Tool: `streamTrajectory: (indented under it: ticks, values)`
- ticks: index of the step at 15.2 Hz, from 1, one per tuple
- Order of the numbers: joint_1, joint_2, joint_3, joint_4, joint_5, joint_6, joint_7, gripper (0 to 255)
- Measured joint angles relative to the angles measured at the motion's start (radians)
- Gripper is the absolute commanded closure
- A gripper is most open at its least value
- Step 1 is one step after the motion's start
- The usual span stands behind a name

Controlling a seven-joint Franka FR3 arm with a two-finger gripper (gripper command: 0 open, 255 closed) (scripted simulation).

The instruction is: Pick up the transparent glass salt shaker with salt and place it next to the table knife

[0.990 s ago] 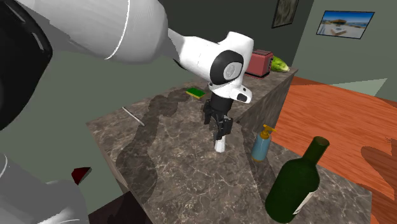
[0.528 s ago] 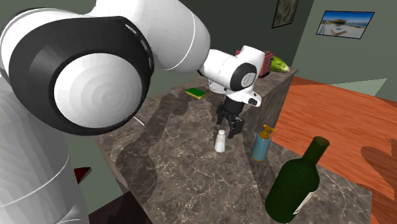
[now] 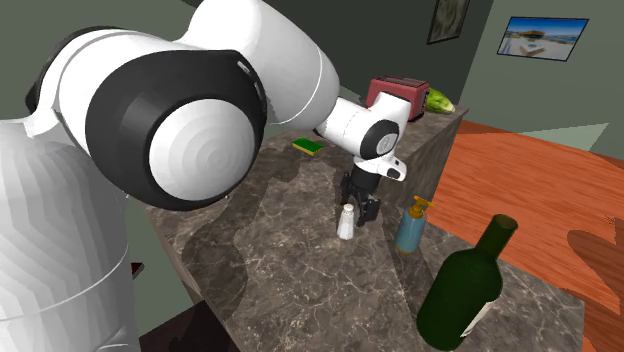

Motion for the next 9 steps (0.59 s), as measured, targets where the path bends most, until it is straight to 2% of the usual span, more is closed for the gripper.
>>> streamTrajectory:
  ticks: [7,8,9]
  values:
    - [0.0,0.007,0.0,-0.011,0.0,0.018,-0.001,0]
    - [0.0,0.007,0.0,-0.011,0.0,0.018,-0.001,255]
    - [0.0,0.007,0.0,-0.011,0.0,0.018,-0.001,255]
